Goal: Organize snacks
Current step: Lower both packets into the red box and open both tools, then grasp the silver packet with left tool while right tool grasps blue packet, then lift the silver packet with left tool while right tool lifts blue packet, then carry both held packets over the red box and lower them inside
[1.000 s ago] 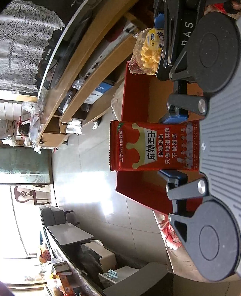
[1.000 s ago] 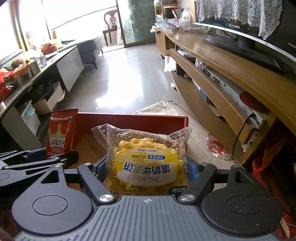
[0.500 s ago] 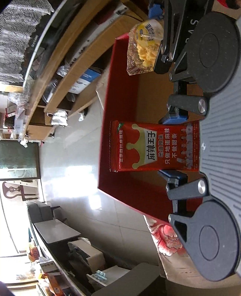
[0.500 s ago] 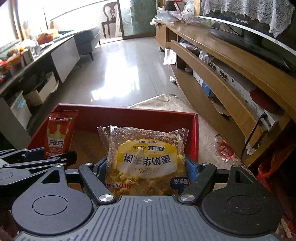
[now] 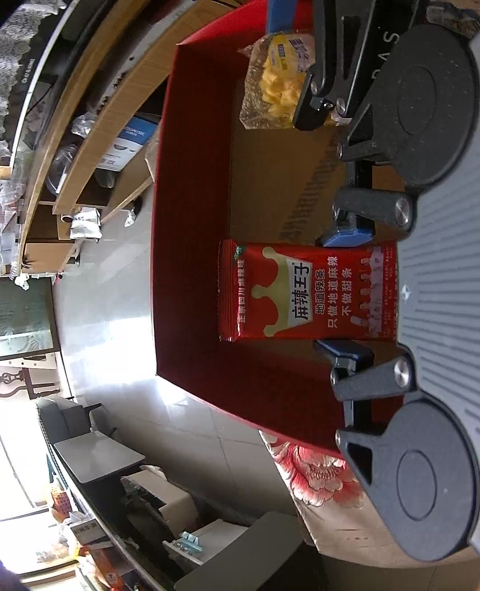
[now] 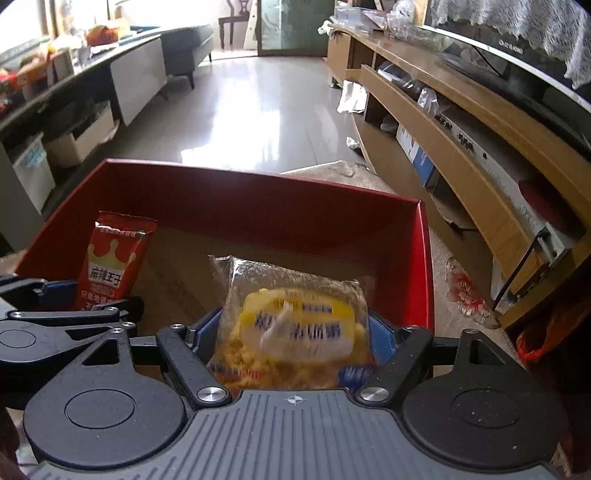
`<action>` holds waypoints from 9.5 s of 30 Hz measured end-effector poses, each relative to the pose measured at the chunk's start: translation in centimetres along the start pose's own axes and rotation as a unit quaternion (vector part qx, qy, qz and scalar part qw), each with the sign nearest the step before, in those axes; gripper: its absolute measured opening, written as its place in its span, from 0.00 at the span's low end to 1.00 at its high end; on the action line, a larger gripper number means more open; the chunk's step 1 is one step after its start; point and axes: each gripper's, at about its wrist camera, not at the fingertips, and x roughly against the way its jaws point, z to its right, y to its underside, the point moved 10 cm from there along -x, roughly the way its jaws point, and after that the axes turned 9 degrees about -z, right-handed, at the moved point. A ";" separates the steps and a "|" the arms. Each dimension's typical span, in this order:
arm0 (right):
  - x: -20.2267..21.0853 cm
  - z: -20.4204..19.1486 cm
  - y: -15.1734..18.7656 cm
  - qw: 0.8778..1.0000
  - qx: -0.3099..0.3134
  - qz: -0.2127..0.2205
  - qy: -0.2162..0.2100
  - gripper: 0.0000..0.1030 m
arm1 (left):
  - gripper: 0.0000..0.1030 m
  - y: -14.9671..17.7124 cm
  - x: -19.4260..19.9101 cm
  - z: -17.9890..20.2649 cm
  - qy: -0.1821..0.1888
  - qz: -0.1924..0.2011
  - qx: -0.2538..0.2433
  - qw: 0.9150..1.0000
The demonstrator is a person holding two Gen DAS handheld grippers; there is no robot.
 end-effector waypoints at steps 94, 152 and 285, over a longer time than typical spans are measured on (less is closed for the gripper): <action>9.9 -6.9 8.5 0.995 0.032 -0.001 -0.092 0.99 | 0.73 12.8 7.9 -6.6 0.075 -0.011 -0.088 0.993; 11.0 -11.7 14.3 0.985 0.120 -0.047 -0.114 0.98 | 0.37 20.0 9.7 -10.0 0.102 -0.073 0.039 0.991; 16.2 -9.1 25.8 0.994 0.079 -0.061 -0.054 0.69 | 0.39 24.3 14.8 -2.0 0.009 -0.044 0.014 0.999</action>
